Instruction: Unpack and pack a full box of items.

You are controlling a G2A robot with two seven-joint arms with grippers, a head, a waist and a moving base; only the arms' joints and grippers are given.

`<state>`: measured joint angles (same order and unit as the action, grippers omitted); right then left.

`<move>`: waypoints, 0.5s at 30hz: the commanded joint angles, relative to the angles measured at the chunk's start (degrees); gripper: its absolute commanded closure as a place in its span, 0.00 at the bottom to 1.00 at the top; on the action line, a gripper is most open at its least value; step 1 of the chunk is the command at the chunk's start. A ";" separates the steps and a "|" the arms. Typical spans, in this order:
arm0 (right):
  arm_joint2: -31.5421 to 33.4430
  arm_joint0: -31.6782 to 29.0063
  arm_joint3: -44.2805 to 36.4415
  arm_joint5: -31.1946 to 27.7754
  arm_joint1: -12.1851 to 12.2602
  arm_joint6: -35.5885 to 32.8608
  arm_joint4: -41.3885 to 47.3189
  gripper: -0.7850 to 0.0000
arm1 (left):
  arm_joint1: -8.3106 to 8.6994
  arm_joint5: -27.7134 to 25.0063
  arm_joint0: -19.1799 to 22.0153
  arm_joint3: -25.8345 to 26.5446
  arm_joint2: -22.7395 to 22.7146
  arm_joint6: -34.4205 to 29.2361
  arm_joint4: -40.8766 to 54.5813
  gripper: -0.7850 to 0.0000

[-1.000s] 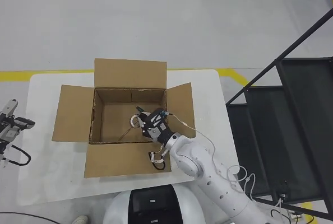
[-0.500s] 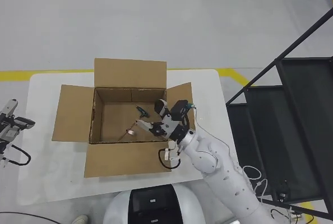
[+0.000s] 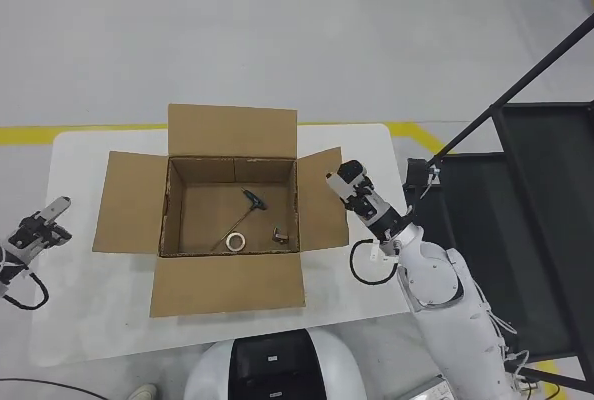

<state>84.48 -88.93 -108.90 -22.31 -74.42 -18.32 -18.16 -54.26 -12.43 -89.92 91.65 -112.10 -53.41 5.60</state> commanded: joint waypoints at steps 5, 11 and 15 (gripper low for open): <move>3.00 -1.25 0.43 2.37 0.43 -1.75 3.27 0.00 | 0.08 -4.43 -3.20 2.93 0.62 -1.35 -2.84 0.00; 3.00 -1.25 0.43 2.37 0.43 -1.75 3.27 0.00 | 0.08 -4.43 -3.20 2.93 0.62 -1.35 -2.84 0.00; 3.00 -1.25 0.43 2.37 0.43 -1.75 3.27 0.00 | 0.08 -4.43 -3.20 2.93 0.62 -1.35 -2.84 0.00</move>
<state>87.48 -90.17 -108.47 -19.95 -73.99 -20.07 -14.89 -54.17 -16.86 -93.13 94.58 -111.47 -54.76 2.76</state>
